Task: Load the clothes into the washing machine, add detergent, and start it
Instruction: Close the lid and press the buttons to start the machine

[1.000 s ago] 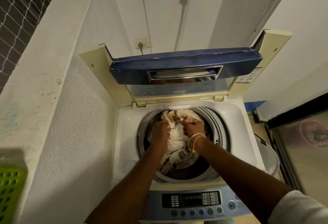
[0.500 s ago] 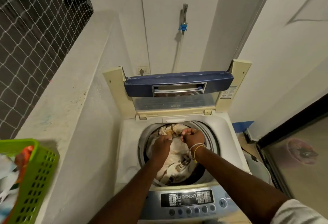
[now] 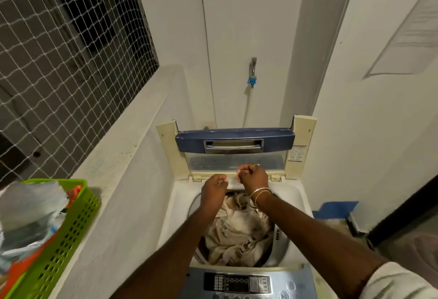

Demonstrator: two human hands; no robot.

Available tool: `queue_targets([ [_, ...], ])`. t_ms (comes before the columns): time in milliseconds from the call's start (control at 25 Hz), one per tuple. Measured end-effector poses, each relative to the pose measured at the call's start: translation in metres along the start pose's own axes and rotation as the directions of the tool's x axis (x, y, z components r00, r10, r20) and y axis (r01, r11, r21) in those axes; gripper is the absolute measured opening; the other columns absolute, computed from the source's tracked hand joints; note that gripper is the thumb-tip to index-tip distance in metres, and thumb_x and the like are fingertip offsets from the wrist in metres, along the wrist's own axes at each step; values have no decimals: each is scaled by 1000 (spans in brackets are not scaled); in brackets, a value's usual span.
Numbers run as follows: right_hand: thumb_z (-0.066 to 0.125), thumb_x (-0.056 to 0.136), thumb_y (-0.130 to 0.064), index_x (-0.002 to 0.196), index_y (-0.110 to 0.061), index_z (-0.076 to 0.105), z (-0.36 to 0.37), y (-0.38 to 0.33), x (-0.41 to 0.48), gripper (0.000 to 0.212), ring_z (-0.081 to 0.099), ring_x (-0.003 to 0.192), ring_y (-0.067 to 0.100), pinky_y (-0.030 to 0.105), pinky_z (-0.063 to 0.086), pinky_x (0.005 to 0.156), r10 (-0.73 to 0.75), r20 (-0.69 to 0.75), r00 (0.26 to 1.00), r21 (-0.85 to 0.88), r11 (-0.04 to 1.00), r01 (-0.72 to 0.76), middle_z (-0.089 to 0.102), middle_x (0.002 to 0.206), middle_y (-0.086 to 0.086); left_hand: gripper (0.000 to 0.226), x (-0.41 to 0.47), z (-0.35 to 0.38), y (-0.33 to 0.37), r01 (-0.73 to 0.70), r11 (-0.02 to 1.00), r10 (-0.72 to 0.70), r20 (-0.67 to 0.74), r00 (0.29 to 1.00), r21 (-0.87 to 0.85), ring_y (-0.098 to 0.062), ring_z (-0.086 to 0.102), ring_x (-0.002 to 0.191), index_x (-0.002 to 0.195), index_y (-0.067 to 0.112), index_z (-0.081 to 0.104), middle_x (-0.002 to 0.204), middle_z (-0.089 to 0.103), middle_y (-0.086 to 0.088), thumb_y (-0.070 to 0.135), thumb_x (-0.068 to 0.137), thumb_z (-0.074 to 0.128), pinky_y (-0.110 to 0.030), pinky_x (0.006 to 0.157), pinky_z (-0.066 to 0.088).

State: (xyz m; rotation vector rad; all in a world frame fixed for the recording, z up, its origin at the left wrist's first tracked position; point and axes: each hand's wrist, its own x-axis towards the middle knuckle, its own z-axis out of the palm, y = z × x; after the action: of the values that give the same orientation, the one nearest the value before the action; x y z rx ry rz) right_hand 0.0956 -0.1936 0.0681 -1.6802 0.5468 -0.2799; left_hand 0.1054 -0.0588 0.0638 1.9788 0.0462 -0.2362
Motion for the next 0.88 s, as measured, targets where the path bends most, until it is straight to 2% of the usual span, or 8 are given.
queue_targets([
  [120, 69, 86, -14, 92, -16, 71, -12, -30, 0, 7, 62, 77, 9, 26, 49, 78, -257, 77, 963, -172, 948, 266, 69, 88, -1, 29, 1, -3, 23, -107, 989, 112, -42, 993, 102, -17, 64, 103, 122, 17, 66, 117, 70, -1, 18, 94, 60, -29, 92, 50],
  [240, 70, 86, -27, 109, -21, 68, -22, -46, 4, 24, 58, 99, 12, 27, 48, 88, -483, 188, 855, -409, 753, 515, 64, 109, -3, 32, 0, -8, 45, -260, 938, 284, -75, 956, 229, -18, 63, 107, 125, 15, 64, 119, 68, -2, 13, 93, 61, -30, 94, 50],
  [320, 67, 87, -32, 118, -23, 65, -29, -55, 5, 33, 54, 112, 15, 30, 47, 94, -534, 285, 796, -528, 605, 595, 61, 119, -3, 35, 0, -13, 54, -364, 873, 398, -44, 916, 326, -17, 62, 111, 127, 17, 62, 124, 66, -1, 14, 92, 62, -33, 98, 50],
  [440, 64, 89, -35, 140, -16, 49, -36, -64, 4, 57, 44, 132, 25, 39, 40, 110, -456, 443, 772, -664, 412, 625, 50, 141, 5, 44, 7, -24, 61, -497, 723, 504, 125, 854, 480, -19, 56, 120, 131, 19, 56, 132, 59, -2, 12, 89, 61, -37, 103, 47],
  [560, 61, 92, -36, 152, -11, 31, -38, -70, 2, 71, 32, 142, 29, 42, 28, 119, -347, 518, 782, -727, 303, 616, 37, 154, 10, 59, 16, -35, 63, -570, 544, 514, 292, 807, 615, -23, 41, 138, 146, 15, 41, 150, 43, -5, 12, 89, 58, -37, 114, 36],
  [760, 62, 92, -37, 152, -12, 29, -32, -78, 10, 73, 35, 140, 30, 42, 28, 118, -239, 493, 837, -806, 238, 543, 37, 154, 10, 70, 36, -45, 59, -586, 454, 445, 399, 802, 671, -23, 28, 146, 155, 17, 24, 159, 28, -4, 19, 92, 56, -37, 120, 27],
  [880, 63, 91, -37, 150, -12, 32, -25, -71, 11, 71, 34, 140, 31, 44, 25, 120, -220, 471, 854, -848, 155, 507, 39, 152, 9, 71, 43, -41, 54, -562, 430, 447, 374, 813, 707, -23, 29, 145, 154, 19, 24, 158, 29, -2, 20, 92, 59, -37, 120, 28],
])
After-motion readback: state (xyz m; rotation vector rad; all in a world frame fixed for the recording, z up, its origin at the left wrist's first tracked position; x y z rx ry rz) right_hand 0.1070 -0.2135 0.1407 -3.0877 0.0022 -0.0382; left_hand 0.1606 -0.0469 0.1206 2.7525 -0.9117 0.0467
